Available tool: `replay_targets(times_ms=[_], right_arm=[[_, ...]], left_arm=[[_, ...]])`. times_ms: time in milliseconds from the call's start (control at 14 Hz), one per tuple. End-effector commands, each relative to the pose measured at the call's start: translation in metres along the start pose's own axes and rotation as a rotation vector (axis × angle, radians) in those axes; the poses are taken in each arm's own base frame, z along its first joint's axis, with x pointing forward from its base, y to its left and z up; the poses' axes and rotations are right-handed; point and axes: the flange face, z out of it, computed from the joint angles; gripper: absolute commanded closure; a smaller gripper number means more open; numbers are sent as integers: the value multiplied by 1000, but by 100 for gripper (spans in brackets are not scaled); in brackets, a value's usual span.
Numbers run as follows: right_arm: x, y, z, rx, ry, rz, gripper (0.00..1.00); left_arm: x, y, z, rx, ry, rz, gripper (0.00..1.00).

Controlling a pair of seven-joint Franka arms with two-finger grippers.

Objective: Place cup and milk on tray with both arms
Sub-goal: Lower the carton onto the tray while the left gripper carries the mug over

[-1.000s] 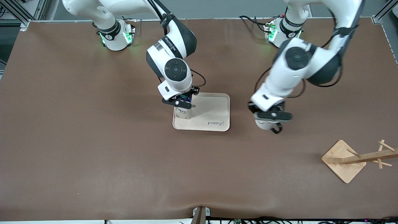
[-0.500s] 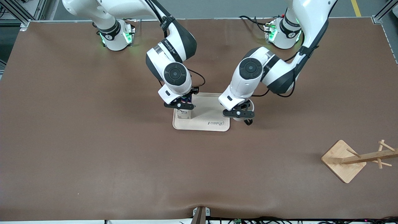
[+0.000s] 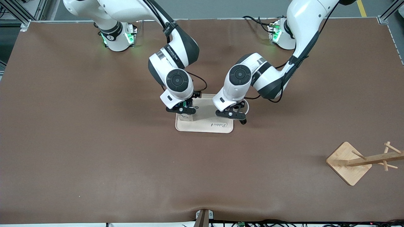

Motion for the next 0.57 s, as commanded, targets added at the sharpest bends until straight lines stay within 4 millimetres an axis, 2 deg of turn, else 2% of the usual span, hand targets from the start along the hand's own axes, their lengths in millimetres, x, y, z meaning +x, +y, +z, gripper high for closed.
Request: replay_targets(times_ms=[0, 286, 500], right_arm=[[6, 5, -20, 20, -33, -3, 0], [13, 19, -41, 26, -69, 18, 0], [14, 19, -60, 109, -113, 39, 0]], left_arm=[[6, 8, 4, 12, 4, 22, 100], [2, 16, 9, 12, -5, 34, 100], [-7, 30, 18, 15, -17, 59, 100]])
